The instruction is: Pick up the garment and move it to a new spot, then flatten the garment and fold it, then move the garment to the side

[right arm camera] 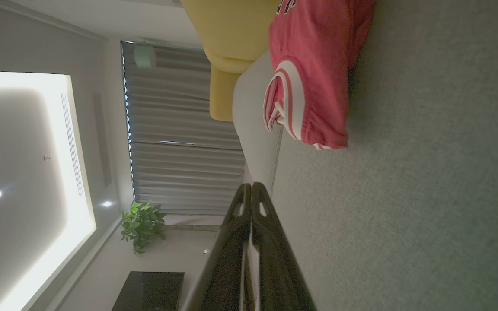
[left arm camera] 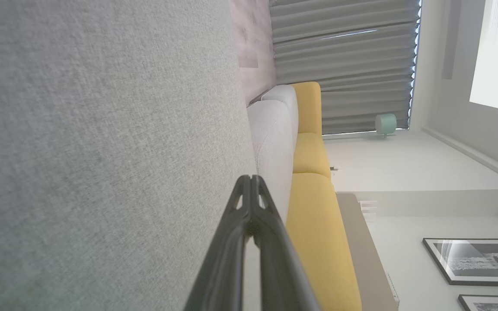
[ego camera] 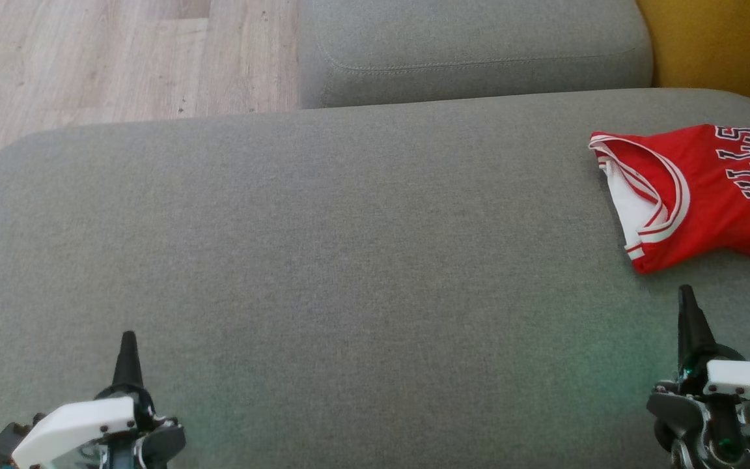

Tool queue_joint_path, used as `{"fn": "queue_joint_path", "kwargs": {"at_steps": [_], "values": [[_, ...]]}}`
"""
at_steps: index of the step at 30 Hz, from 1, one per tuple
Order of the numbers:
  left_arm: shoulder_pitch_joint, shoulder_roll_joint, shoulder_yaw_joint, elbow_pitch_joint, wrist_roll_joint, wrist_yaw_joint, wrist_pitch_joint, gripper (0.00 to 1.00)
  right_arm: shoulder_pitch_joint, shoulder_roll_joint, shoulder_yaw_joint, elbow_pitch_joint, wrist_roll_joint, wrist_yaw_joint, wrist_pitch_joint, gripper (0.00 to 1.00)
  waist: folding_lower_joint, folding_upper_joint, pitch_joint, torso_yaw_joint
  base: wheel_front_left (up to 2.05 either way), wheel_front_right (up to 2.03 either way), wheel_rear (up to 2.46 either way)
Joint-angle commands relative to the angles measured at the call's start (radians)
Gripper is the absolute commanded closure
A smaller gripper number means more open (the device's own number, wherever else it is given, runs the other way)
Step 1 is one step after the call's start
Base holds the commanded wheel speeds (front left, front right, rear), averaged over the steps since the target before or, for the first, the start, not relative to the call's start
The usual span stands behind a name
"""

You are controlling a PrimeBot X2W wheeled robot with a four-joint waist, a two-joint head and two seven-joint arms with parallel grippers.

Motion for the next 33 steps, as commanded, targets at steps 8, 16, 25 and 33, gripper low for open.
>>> {"fn": "queue_joint_path", "kwargs": {"at_steps": [8,16,25,33], "values": [[-0.066,-0.007,0.079,-0.045,-0.078,-0.027,0.03,1.0,-0.068,-0.007,0.005,-0.045,0.114,0.007,0.028,1.0,0.0,0.0,0.004,-0.006,0.0,0.0,0.0],[-0.069,-0.01,0.089,-0.047,-0.095,-0.032,0.037,1.0,-0.072,-0.007,0.002,-0.047,0.14,0.007,0.033,1.0,0.0,0.0,0.005,-0.008,0.0,0.0,0.0],[-0.069,-0.01,0.089,-0.047,-0.095,-0.032,0.037,1.0,-0.072,-0.007,0.002,-0.047,0.14,0.007,0.033,1.0,0.0,0.0,0.005,-0.008,0.0,0.0,0.0],[-0.069,-0.01,0.09,-0.047,-0.095,-0.032,0.037,1.0,-0.072,-0.007,0.002,-0.047,0.14,0.007,0.033,1.0,0.0,0.0,0.005,-0.008,0.0,0.0,0.0]]}}
